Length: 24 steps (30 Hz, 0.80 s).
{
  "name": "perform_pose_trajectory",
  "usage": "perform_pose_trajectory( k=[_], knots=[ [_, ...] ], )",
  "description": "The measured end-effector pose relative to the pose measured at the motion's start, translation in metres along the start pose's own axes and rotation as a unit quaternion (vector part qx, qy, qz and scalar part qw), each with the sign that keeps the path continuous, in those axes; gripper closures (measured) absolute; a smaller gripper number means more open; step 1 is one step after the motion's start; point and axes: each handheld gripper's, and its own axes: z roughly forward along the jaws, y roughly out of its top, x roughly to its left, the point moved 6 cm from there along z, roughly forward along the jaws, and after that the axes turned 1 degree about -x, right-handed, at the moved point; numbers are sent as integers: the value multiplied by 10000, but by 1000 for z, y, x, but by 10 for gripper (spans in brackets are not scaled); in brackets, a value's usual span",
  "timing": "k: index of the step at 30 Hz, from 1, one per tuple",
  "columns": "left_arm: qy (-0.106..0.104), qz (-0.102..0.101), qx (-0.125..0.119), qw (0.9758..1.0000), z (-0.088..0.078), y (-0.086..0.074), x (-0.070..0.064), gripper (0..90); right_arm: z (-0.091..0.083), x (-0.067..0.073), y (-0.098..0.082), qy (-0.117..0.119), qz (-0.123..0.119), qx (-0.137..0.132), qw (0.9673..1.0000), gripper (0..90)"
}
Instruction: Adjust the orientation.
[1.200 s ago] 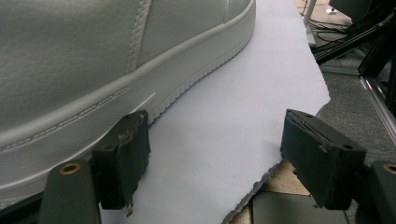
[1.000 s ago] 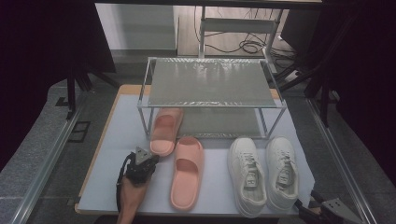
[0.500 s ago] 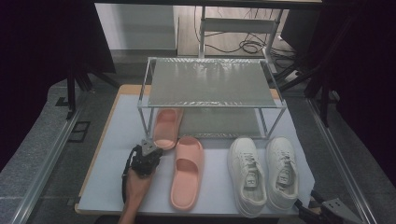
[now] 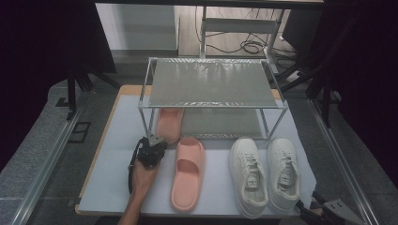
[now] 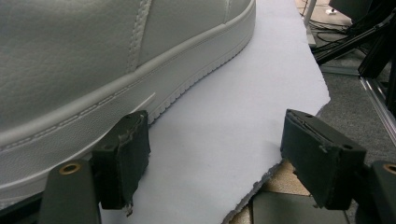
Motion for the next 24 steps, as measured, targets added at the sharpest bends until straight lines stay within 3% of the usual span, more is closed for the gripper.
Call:
perform_pose_trajectory(
  k=[8,15,24],
  knots=[
    [131,-86,17,9999,13,8,5,896,0,0,0,1,-1,-1,10000,238],
    [163,7,93,9998,24,12,10,896,0,0,0,2,-3,-4,10000,238],
    [189,-102,52,9998,31,15,12,894,0,0,0,2,3,-21,10000,238]
  ],
)
